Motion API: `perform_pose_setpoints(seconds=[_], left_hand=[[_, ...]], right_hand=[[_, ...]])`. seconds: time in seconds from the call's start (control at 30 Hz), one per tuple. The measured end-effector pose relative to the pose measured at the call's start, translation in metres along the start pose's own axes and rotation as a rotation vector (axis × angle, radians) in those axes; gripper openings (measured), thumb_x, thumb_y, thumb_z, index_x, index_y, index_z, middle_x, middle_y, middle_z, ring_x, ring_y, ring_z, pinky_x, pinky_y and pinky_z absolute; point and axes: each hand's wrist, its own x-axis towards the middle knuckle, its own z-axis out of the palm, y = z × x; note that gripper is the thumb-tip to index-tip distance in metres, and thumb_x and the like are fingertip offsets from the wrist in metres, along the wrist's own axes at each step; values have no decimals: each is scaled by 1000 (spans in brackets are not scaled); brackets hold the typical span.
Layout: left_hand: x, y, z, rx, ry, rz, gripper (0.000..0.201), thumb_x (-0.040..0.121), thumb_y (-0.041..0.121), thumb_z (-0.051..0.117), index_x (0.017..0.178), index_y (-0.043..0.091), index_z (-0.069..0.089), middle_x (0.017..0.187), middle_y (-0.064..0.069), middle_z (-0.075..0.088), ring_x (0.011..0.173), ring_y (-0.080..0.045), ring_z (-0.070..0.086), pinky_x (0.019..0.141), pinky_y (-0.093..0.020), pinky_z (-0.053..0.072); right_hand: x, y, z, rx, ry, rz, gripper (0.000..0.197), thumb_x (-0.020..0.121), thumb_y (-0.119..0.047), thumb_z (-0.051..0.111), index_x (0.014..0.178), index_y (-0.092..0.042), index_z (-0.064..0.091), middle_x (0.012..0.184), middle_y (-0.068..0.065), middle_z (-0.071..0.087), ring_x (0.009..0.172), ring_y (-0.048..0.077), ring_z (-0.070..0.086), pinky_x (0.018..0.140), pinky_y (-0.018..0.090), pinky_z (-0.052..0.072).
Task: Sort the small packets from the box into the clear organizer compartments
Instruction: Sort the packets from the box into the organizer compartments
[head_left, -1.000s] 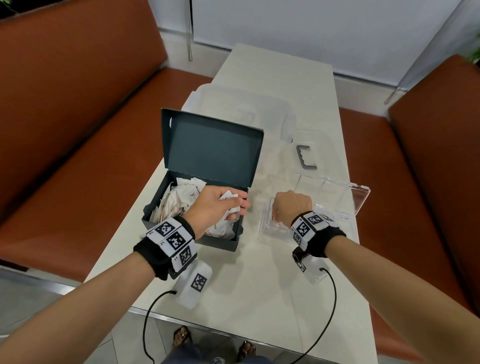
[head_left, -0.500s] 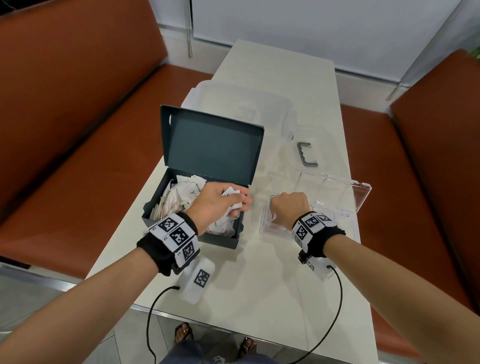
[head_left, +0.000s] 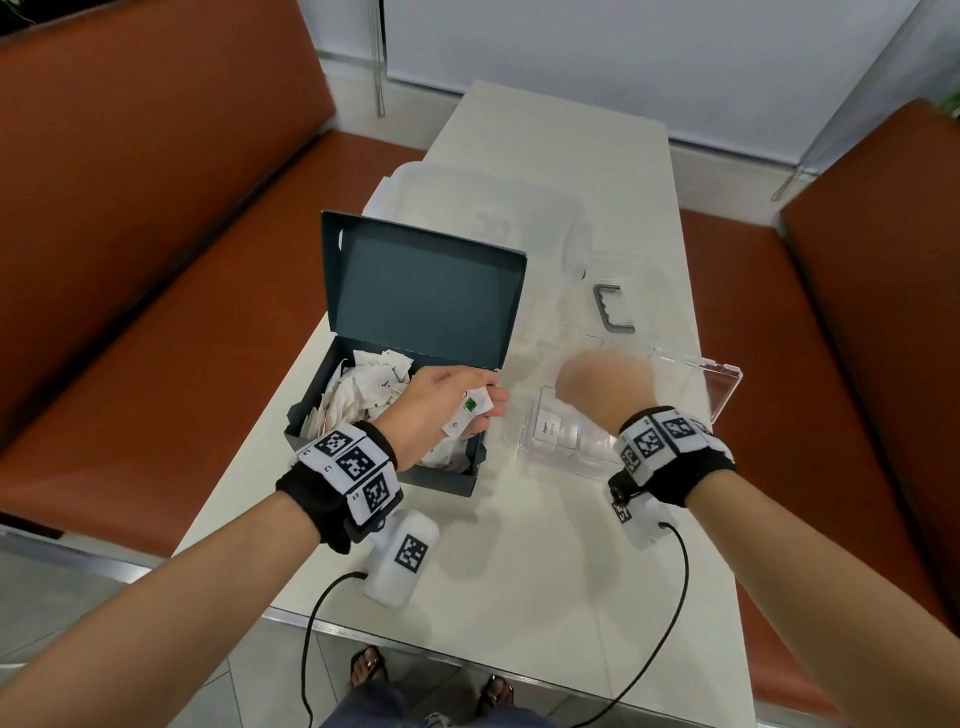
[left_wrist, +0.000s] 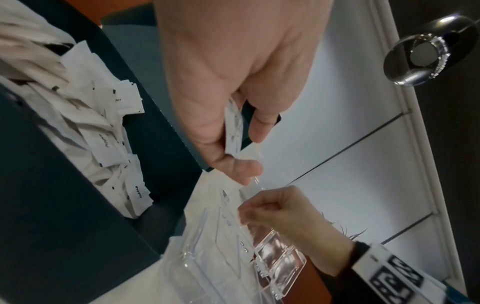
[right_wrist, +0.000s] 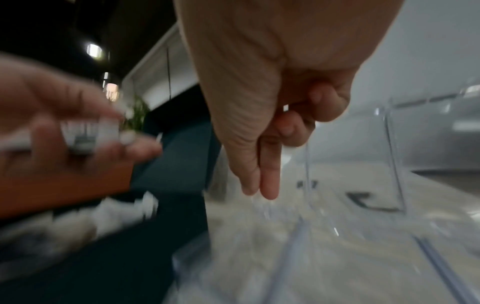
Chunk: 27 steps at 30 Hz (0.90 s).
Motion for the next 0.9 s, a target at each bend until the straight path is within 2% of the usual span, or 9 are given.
perform_pose_setpoints(seconds=[0.07, 0.17, 0.3, 0.37, 0.43, 0.57, 0.67, 0.77, 0.9], left_hand=[[1, 3, 1, -101, -13, -28, 31, 96, -3, 41, 123, -9, 55, 107, -23, 66, 91, -34, 61, 70, -31, 47], [3, 5, 4, -175, -39, -8, 37, 95, -12, 32, 127, -9, 51, 117, -24, 65, 93, -29, 68, 77, -31, 57], [3, 7, 13, -121, -120, 54, 40, 96, -8, 43, 132, 6, 52, 121, -6, 69, 110, -20, 65, 92, -33, 51], [2, 8, 16, -107, -168, 80, 43, 94, -6, 48, 133, 12, 52, 124, 2, 67, 113, -17, 64, 88, -28, 53], [1, 8, 19, -117, -198, 98, 43, 97, -4, 46, 135, 15, 52, 129, 5, 64, 112, -14, 64, 86, -26, 54], [-1, 7, 18, -80, -235, 80, 30, 102, 18, 46, 129, 14, 59, 121, -6, 66, 103, -19, 63, 96, -37, 50], [-1, 7, 14, -21, -242, 42, 33, 101, 28, 49, 122, 8, 64, 112, -13, 70, 97, -23, 68, 87, -34, 57], [-1, 5, 11, 46, -235, 62, 23, 97, 13, 56, 117, 6, 66, 107, -13, 73, 91, -22, 71, 79, -30, 59], [-1, 0, 15, 71, -169, 120, 19, 90, -1, 62, 109, 1, 66, 103, -14, 73, 86, -19, 72, 70, -26, 59]], right_hand=[[-8, 3, -18, 212, 108, 45, 18, 88, -32, 54, 91, -31, 71, 86, -5, 70, 82, 23, 64, 70, 32, 52], [-24, -7, -34, 601, 160, 39, 16, 89, -32, 57, 88, -27, 72, 76, -8, 72, 79, 16, 65, 71, 34, 53], [-48, -37, -30, 1121, -25, 124, 23, 87, -34, 67, 103, -18, 66, 80, 1, 73, 54, 13, 63, 52, 25, 50], [-54, -46, -27, 1349, -101, 165, 36, 83, -30, 73, 113, -15, 59, 88, 9, 71, 60, 16, 66, 56, 27, 54], [-57, -47, -27, 1516, -105, 177, 37, 83, -14, 75, 115, -9, 56, 84, 13, 69, 62, 17, 66, 59, 26, 56], [-58, -40, -32, 1591, -49, 170, 22, 81, 8, 68, 102, 3, 63, 71, 10, 66, 55, 13, 62, 55, 21, 54], [-58, -31, -36, 1484, -38, 191, 18, 82, 4, 68, 100, -1, 65, 72, 6, 67, 59, 12, 61, 57, 21, 53], [-59, -24, -37, 1402, -43, 196, 22, 83, 1, 68, 104, -5, 65, 73, 3, 69, 61, 11, 64, 60, 22, 53], [-64, -21, -36, 1496, -68, 223, 26, 85, -1, 67, 110, -4, 61, 87, 11, 70, 68, 18, 68, 65, 28, 57]])
